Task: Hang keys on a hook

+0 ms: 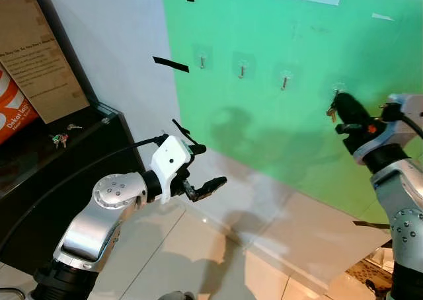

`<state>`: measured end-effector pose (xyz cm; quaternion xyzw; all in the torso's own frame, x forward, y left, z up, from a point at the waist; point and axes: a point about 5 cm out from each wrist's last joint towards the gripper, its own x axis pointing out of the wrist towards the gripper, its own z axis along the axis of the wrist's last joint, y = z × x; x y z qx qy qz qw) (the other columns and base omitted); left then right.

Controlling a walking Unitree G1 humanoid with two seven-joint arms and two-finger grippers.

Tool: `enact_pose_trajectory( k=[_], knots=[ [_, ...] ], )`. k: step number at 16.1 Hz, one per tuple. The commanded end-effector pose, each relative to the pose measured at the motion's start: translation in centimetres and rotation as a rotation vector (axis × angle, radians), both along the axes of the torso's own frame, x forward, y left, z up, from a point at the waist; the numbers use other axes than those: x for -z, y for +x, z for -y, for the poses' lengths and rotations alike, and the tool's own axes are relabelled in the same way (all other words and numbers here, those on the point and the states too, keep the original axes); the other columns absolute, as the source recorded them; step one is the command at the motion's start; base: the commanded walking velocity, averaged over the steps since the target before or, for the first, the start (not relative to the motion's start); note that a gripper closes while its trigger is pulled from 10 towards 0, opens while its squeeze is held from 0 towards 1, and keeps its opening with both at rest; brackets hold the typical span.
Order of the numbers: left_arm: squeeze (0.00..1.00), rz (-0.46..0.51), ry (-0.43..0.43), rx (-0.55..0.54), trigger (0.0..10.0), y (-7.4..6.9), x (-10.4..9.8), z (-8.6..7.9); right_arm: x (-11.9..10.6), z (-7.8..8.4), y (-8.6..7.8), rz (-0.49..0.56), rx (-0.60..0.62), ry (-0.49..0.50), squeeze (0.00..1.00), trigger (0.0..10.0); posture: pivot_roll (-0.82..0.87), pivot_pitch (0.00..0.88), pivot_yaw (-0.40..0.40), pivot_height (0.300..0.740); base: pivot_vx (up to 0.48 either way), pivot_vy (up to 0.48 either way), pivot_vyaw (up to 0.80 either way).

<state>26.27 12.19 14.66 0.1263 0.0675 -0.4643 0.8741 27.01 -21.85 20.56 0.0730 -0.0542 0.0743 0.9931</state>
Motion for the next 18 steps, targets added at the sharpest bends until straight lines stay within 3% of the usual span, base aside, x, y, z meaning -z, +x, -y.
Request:
enact_pose_trajectory(
  k=[1,8,12,17,18],
  knots=[
    [0.00,0.002,0.008,0.008,10.0,-0.1,-0.2,-0.1,-0.1,0.2,0.1,0.007,0.018,0.017,0.00,10.0,-0.07,0.000,0.080,0.740,0.000,0.000,0.00],
    [0.00,0.001,0.010,0.017,10.0,-0.2,-0.3,-0.2,1.0,0.1,0.4,-0.049,0.040,0.019,0.00,10.0,-0.07,0.000,0.081,0.740,0.000,0.000,0.00],
    [0.00,0.000,0.010,0.018,10.0,-0.1,-0.3,-0.1,2.6,0.7,0.5,-0.149,0.091,-0.007,0.00,10.0,-0.06,0.000,0.081,0.740,0.000,0.000,0.00],
    [0.00,0.010,0.002,0.016,10.0,0.0,-0.5,-0.1,2.8,0.4,0.6,-0.147,0.094,0.011,0.00,10.0,-0.06,0.000,0.084,0.740,0.000,0.000,0.00],
    [0.00,0.010,0.001,0.015,10.0,0.0,-0.5,-0.1,2.8,0.6,0.5,-0.136,0.110,0.007,0.89,10.0,-0.06,0.000,0.085,0.740,0.000,0.000,0.00]
  ],
)
